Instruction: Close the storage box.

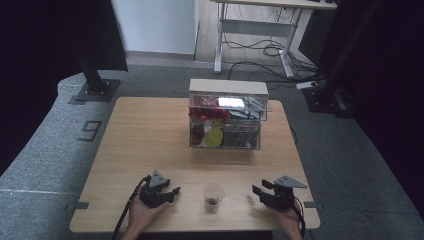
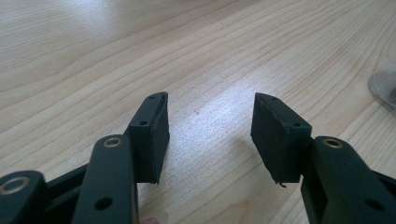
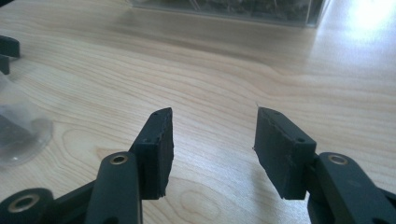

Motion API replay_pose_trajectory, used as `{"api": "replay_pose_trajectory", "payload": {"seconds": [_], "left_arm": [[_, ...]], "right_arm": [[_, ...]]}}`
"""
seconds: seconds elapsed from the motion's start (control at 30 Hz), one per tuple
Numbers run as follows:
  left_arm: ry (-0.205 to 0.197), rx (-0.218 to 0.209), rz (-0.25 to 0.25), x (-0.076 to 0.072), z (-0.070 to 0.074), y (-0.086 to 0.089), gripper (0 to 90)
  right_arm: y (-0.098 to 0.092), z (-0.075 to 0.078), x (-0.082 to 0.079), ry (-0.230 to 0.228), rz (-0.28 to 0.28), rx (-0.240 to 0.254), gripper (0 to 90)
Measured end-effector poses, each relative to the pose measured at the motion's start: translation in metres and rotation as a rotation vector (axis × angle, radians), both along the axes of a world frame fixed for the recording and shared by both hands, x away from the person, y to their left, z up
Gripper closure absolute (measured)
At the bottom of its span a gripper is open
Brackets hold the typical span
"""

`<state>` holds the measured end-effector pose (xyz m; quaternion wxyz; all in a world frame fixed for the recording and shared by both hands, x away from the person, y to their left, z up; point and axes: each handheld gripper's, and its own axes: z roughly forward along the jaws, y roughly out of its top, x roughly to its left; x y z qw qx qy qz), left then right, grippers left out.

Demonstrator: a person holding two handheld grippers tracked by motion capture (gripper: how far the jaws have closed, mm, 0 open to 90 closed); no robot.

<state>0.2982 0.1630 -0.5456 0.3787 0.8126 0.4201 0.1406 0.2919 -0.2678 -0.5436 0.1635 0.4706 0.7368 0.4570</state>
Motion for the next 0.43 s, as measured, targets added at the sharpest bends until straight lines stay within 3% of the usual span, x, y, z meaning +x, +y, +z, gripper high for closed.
{"api": "replay_pose_trajectory", "payload": {"seconds": [0.43], "left_arm": [[-0.006, -0.007, 0.0, -0.0003, 0.0001, 0.0001, 44.6]], "right_arm": [[0.0019, -0.0012, 0.0002, -0.007, 0.004, -0.019, 44.6]]}}
